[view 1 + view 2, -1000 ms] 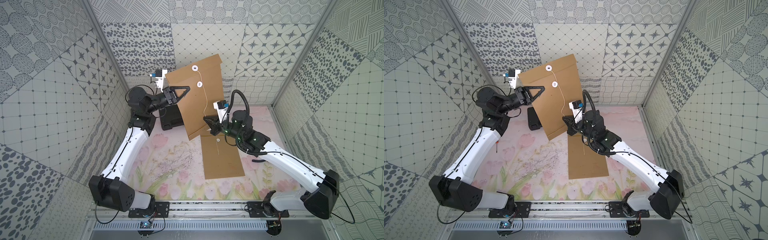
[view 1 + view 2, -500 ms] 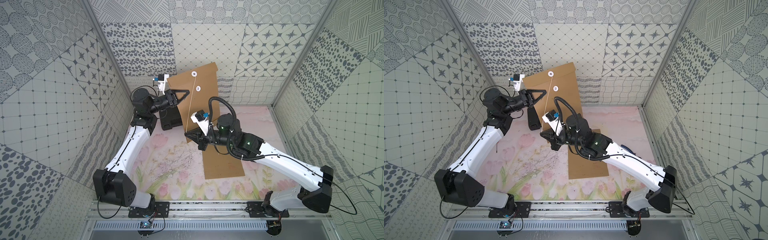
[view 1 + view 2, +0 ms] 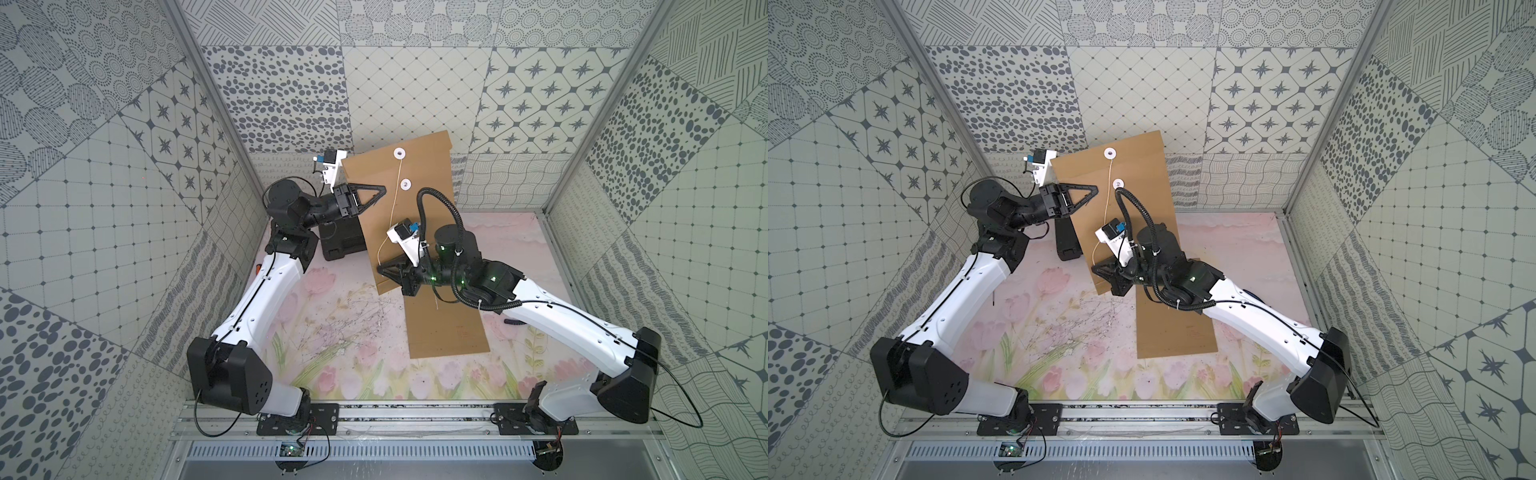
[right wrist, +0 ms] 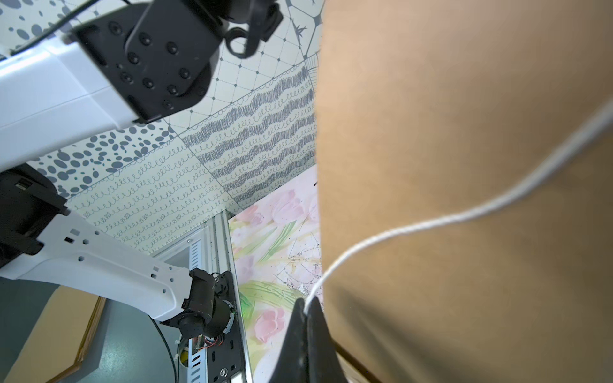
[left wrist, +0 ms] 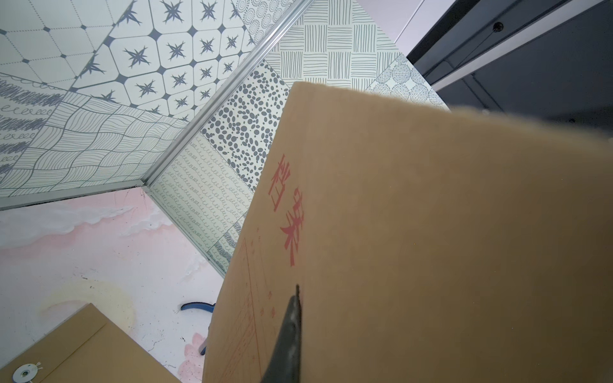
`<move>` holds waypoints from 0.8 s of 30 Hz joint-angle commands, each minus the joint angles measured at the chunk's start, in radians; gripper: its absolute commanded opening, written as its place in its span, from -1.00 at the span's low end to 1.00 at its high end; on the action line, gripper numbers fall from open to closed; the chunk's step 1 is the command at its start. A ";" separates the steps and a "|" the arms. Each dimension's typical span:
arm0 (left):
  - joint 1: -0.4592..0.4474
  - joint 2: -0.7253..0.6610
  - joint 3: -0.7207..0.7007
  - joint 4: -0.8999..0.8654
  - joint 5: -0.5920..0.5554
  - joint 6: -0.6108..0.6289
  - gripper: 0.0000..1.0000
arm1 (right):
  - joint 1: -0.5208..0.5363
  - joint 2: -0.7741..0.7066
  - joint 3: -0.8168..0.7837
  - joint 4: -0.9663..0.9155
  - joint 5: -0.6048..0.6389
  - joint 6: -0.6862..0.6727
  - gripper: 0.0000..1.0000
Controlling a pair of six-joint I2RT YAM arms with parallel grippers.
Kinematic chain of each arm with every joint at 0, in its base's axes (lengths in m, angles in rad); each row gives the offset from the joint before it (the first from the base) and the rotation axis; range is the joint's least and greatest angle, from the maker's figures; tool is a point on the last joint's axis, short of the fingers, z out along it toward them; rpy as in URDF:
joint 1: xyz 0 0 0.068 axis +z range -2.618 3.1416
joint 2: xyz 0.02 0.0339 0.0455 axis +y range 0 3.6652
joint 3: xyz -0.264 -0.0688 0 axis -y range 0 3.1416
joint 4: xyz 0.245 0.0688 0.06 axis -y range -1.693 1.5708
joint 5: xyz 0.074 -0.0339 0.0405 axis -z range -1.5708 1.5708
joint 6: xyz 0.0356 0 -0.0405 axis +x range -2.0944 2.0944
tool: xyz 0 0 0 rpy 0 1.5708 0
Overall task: Close the mouth of the file bag
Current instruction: Close the file bag.
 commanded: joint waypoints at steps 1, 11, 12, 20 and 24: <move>-0.006 -0.001 0.005 0.220 0.094 -0.062 -1.00 | -0.037 -0.046 -0.030 0.027 -0.043 0.040 -1.00; -0.019 0.000 0.017 0.308 0.142 -0.113 -1.00 | -0.123 -0.084 -0.072 0.012 -0.057 0.047 -1.00; -0.020 -0.001 0.019 0.308 0.146 -0.113 -1.00 | -0.129 -0.089 -0.075 0.007 -0.057 0.047 -1.00; -0.028 -0.006 0.022 0.331 0.185 -0.114 -1.00 | -0.179 -0.129 -0.065 -0.035 -0.037 0.046 -1.00; -0.032 -0.020 0.011 0.264 0.188 -0.043 -1.00 | -0.182 -0.137 -0.028 -0.073 -0.028 0.056 -1.00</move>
